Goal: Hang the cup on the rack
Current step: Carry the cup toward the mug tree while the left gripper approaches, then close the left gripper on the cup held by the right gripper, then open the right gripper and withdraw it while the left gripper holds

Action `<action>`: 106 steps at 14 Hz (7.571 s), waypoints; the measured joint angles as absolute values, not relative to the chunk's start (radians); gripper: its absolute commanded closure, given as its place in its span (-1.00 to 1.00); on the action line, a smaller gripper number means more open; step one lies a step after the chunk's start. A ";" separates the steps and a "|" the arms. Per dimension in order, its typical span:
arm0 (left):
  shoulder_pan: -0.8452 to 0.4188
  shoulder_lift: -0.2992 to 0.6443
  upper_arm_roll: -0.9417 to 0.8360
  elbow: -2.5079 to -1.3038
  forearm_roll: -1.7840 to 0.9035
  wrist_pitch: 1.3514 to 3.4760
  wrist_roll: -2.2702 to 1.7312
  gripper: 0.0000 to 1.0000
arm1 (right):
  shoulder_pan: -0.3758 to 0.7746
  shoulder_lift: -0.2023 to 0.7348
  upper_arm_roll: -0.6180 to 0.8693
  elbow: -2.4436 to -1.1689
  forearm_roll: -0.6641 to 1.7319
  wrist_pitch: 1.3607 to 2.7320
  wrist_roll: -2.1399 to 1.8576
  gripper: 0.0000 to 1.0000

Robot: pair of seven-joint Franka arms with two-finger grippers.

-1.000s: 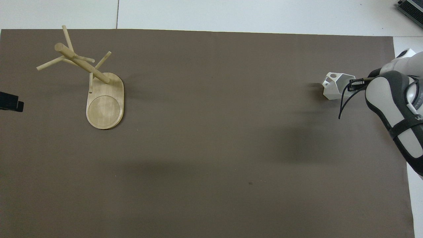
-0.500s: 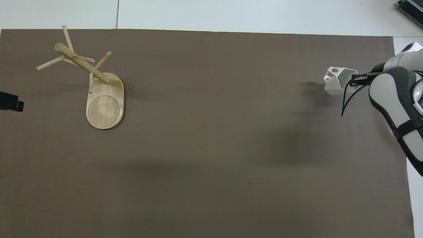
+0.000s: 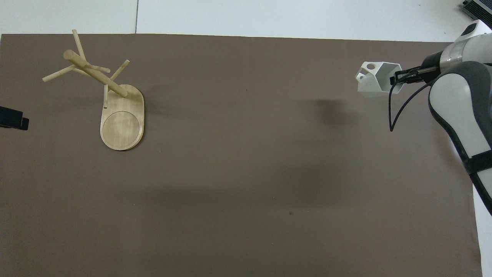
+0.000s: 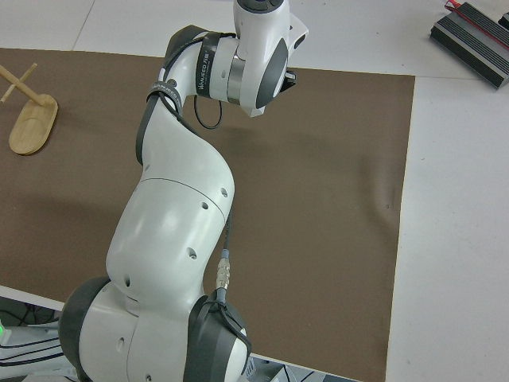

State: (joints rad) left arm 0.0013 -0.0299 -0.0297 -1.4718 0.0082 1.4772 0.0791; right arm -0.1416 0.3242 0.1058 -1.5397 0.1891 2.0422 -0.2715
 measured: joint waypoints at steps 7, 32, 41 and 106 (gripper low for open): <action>0.001 -0.037 -0.028 -1.487 0.008 1.471 0.079 -1.00 | -0.137 0.225 0.182 -1.536 0.558 1.979 -0.271 1.00; -0.094 -0.057 -0.034 -1.590 -0.206 1.677 -0.128 -1.00 | 0.066 0.216 0.371 -1.606 0.723 2.199 -0.206 1.00; -0.095 -0.001 -0.026 -1.591 -0.364 1.756 0.648 -1.00 | 0.123 0.233 0.440 -1.617 0.724 2.410 -0.182 1.00; -0.071 0.053 -0.043 -1.779 -0.961 1.851 1.695 1.00 | 0.097 0.221 0.427 -1.572 0.675 2.252 -0.188 -0.25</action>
State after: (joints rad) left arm -0.0707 0.0529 -0.0433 -1.7786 -0.9612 1.8512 1.6955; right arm 0.0971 0.2211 0.4272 -1.5725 0.6751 2.2524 -0.1877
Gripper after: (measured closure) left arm 0.278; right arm 0.427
